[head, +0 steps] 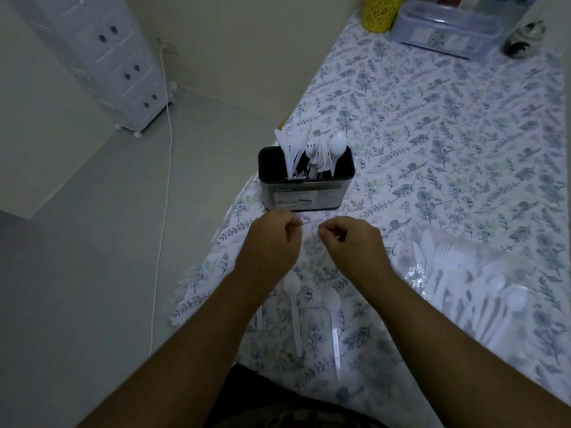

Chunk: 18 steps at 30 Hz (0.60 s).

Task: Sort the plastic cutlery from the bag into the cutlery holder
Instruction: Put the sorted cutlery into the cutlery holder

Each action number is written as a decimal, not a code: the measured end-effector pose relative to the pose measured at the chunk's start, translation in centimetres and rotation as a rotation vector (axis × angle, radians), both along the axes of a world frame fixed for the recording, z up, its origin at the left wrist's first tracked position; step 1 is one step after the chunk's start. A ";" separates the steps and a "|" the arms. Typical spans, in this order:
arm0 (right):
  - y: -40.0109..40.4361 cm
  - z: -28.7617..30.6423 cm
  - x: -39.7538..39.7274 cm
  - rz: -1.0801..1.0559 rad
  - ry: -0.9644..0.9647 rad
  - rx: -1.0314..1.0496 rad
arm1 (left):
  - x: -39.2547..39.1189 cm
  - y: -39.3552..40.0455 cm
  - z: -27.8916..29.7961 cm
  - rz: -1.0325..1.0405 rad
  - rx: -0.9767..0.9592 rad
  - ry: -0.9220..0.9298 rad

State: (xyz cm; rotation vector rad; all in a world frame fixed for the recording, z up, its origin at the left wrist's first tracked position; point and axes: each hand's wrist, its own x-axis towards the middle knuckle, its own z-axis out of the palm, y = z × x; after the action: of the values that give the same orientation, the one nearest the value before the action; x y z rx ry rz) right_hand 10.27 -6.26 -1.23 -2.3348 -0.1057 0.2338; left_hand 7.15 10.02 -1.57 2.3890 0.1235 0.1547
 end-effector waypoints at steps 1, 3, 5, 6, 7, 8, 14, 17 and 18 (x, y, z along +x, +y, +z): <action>-0.1 -0.7 -1.0 0.030 0.038 -0.023 | -1.2 0.6 -1.0 0.040 0.003 0.053; -0.2 -2.1 -3.2 0.105 0.116 -0.071 | -3.5 2.0 -3.1 0.152 0.009 0.172; 0.0 -3.2 -5.2 0.179 0.189 -0.108 | -5.5 3.5 -5.0 0.266 0.009 0.287; 0.2 -3.7 -6.2 0.208 0.217 -0.119 | -6.2 3.9 -5.9 0.301 0.006 0.337; 0.5 -4.1 -6.9 0.228 0.236 -0.123 | -6.8 4.2 -6.5 0.319 0.004 0.377; 0.8 -4.5 -7.5 0.239 0.249 -0.124 | -7.1 4.2 -7.0 0.322 0.007 0.402; 1.2 -5.2 -8.5 0.183 0.328 -0.102 | -7.2 3.3 -7.3 0.224 0.083 0.354; 1.1 -5.2 -8.5 0.046 0.345 0.003 | -7.6 2.6 -5.8 0.252 -0.055 0.284; 1.1 -5.1 -8.5 -0.016 0.399 0.103 | -7.8 2.0 -5.1 0.258 -0.124 0.266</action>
State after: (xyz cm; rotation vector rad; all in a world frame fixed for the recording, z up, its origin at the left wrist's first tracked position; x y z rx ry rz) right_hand 1.76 -5.19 -6.33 -2.1416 0.0950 0.6631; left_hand -0.67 12.03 -6.71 2.2515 0.5511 -0.0508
